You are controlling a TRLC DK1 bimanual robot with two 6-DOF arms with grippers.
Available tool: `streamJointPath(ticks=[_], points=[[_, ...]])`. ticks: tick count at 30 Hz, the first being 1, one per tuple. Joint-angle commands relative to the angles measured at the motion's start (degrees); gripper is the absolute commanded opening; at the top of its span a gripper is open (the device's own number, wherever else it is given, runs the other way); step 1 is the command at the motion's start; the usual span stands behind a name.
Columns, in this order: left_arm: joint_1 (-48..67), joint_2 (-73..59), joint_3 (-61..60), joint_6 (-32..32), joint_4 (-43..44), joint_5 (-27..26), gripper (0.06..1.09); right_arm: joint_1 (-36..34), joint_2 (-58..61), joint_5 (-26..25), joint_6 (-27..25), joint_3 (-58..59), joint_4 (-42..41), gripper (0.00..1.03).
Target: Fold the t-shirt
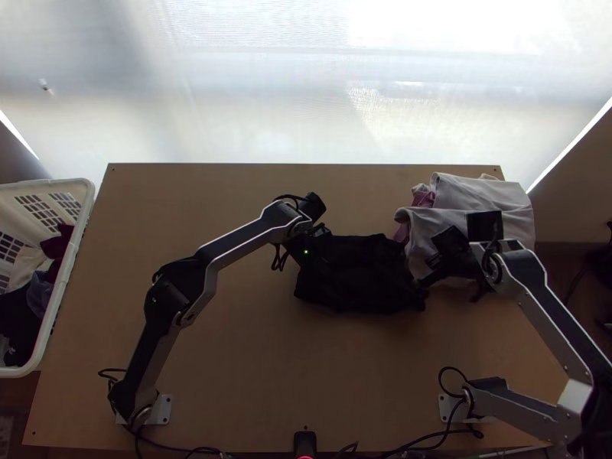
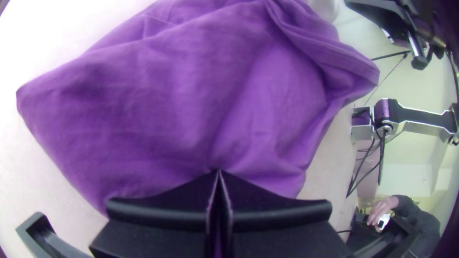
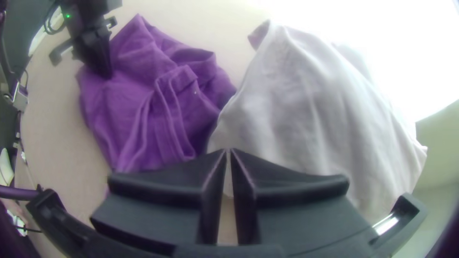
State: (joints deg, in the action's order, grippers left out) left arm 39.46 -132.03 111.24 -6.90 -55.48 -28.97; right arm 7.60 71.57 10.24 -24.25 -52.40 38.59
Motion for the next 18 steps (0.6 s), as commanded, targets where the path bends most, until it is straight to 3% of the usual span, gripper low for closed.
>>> streamJointPath(ticks=[1,3,4,9,18], points=[[-1.67,2.65,-0.06,0.48,-1.73,0.41,0.51,3.48,-5.92,0.04,5.18,-2.88,5.09,0.49],[-2.55,4.41,-0.41,0.30,-2.61,0.58,0.94,7.26,-6.00,-0.40,6.76,-3.76,6.85,0.63],[-3.08,5.64,-0.67,0.39,-2.70,0.58,1.05,9.28,-6.36,-1.28,7.20,-3.67,6.85,0.67],[-6.24,12.23,-0.32,3.29,-2.79,0.14,1.04,21.06,-6.36,-8.92,8.25,-3.76,6.50,0.84],[-13.97,24.19,-3.31,4.17,-5.42,-0.74,1.04,42.50,0.76,-23.34,12.21,-4.38,-0.97,0.89]])
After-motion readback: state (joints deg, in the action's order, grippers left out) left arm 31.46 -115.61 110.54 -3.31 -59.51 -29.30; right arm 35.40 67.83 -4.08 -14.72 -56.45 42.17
